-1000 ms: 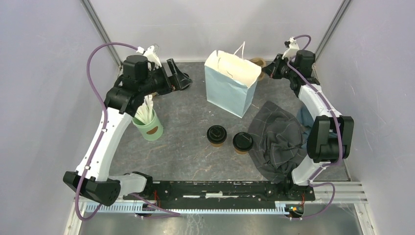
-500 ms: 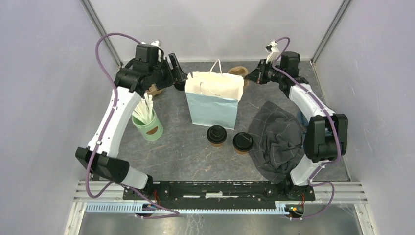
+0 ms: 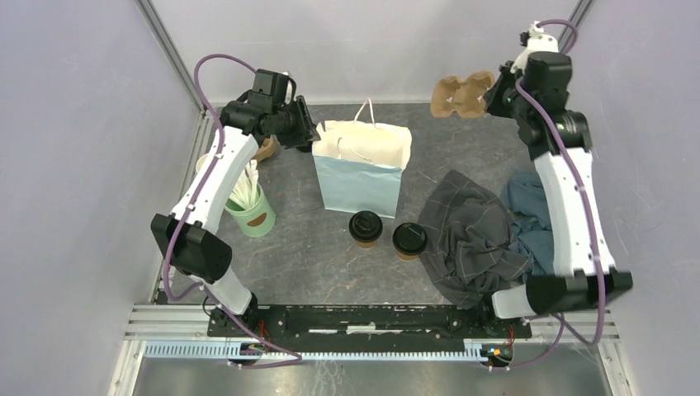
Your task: Pack the takeout coffee
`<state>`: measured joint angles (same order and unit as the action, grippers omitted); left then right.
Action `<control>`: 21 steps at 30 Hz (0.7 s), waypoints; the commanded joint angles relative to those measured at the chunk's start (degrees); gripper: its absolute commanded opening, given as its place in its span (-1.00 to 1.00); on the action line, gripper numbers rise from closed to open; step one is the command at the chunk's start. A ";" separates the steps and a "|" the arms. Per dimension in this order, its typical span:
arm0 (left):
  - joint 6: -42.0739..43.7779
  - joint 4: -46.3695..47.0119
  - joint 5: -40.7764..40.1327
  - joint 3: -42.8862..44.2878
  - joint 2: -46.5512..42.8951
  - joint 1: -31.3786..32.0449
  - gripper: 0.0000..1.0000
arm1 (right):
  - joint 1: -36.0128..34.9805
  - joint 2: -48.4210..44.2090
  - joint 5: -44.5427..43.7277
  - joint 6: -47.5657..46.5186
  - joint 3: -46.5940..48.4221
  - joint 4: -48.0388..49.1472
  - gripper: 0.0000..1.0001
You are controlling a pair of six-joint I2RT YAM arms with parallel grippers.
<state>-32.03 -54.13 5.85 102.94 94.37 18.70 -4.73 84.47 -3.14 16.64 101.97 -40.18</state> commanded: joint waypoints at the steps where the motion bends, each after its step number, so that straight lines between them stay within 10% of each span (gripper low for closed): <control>1: 2.19 0.94 -0.01 3.19 1.53 0.85 -0.09 | -0.21 -9.91 2.91 0.30 -0.95 -4.23 -1.00; 21: 8.28 5.15 -8.96 1.85 -1.08 3.53 -0.96 | -0.27 -17.47 39.91 17.68 -1.29 -3.92 -1.00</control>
<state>-26.68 -53.71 0.82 106.50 97.80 21.91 -4.82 65.87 25.98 27.33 104.60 -44.77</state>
